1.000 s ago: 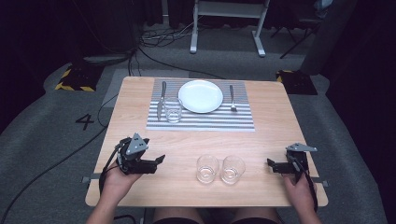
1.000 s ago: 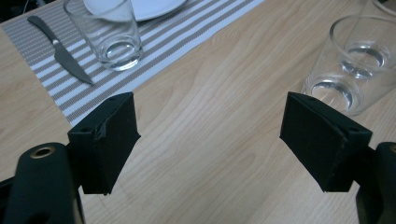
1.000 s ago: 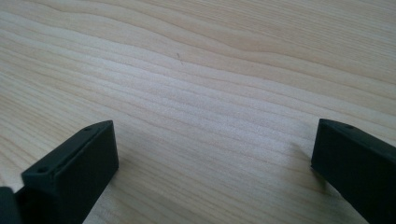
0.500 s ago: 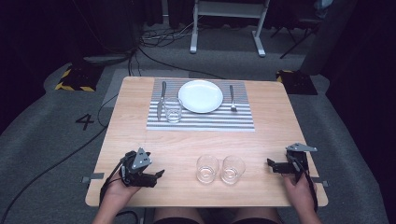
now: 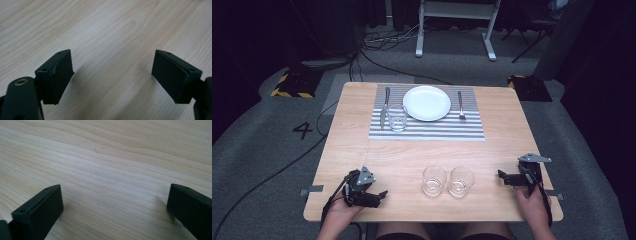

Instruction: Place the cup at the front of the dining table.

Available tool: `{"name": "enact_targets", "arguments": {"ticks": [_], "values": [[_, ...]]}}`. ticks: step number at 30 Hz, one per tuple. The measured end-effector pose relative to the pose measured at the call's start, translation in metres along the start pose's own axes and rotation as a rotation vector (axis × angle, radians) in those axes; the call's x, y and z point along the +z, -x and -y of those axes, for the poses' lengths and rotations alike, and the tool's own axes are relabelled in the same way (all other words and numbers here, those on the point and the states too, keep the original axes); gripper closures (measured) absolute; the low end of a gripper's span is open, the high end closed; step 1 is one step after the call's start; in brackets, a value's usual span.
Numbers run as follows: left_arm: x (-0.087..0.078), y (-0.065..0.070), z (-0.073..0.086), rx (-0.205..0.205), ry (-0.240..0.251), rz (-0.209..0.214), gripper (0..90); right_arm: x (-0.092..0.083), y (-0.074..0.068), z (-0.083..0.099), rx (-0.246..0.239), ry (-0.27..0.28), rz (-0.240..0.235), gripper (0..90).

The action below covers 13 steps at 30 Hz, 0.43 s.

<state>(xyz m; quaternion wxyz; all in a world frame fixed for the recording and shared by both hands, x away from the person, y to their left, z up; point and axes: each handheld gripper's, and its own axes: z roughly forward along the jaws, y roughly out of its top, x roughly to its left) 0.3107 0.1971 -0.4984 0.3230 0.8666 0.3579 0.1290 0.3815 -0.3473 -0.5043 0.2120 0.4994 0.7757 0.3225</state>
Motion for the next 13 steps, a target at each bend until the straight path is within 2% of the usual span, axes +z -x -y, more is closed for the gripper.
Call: {"name": "enact_targets", "arguments": {"ticks": [5, 13], "values": [[0.0019, -0.0001, 0.0033, -0.01, 0.033, -0.003, 14.2, 0.0, 0.0, 0.0, 0.0, 0.0, 0.0, 0.5], [0.0032, -0.0008, 0.0027, -0.019, 0.031, -0.003, 12.0, 0.0, 0.0, 0.0001, -0.003, 0.001, 0.001, 0.5]]}}
